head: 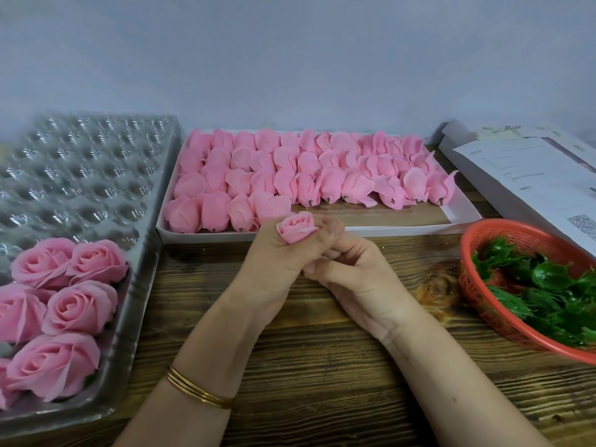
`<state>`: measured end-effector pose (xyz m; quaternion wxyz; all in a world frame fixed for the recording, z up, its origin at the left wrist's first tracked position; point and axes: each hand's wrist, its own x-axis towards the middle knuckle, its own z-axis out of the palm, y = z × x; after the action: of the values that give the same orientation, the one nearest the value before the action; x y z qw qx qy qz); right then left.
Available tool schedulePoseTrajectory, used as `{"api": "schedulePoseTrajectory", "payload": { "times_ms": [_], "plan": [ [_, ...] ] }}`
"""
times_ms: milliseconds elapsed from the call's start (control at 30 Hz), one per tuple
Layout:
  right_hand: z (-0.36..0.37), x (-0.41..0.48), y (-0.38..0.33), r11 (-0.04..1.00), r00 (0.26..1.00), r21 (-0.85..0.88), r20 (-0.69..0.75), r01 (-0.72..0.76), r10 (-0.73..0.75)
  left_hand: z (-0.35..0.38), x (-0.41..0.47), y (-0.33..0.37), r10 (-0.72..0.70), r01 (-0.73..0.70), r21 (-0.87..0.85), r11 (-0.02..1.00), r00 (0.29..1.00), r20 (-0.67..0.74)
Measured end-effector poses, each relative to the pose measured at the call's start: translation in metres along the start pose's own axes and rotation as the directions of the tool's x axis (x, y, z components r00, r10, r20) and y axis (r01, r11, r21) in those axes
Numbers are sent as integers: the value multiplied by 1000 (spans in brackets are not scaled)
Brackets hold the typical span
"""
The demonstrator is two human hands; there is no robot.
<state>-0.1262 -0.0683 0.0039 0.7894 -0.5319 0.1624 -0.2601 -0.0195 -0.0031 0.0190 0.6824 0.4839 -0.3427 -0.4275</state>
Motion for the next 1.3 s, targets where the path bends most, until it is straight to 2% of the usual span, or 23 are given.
{"api": "schedulePoseTrajectory", "payload": {
  "times_ms": [233,333,400,567,667,767,900,967,1167,1300],
  "plan": [
    [-2,0,-3,996,997,55,37,-74,72,-2,0,-1,7,-11,46,999,996,88],
    [-2,0,-2,993,995,77,49,-93,89,-3,0,-1,-16,15,34,999,999,32],
    [0,0,3,998,998,46,34,-47,45,-2,1,-4,-19,20,60,998,1000,-22],
    [1,1,9,983,985,-166,-138,81,-105,1,2,-5,-17,21,62,998,998,-67],
    [2,1,8,973,983,-202,-121,112,-138,1,2,-5,-12,15,43,999,998,-64],
    [3,0,7,981,985,-158,-109,114,-132,1,3,-5,3,-1,53,999,999,-44],
    [4,-2,4,1000,998,2,-65,17,-17,-1,2,-3,8,-8,52,999,1000,9],
    [4,-2,4,1000,997,13,-71,-9,10,-1,3,-6,1,0,49,999,1000,-14],
    [5,-2,9,958,972,-268,-182,98,-150,2,2,-8,16,-15,11,1000,998,-64],
    [4,-3,8,954,967,-253,-156,159,-202,3,3,-5,43,-40,52,998,998,-46]
  ]
}}
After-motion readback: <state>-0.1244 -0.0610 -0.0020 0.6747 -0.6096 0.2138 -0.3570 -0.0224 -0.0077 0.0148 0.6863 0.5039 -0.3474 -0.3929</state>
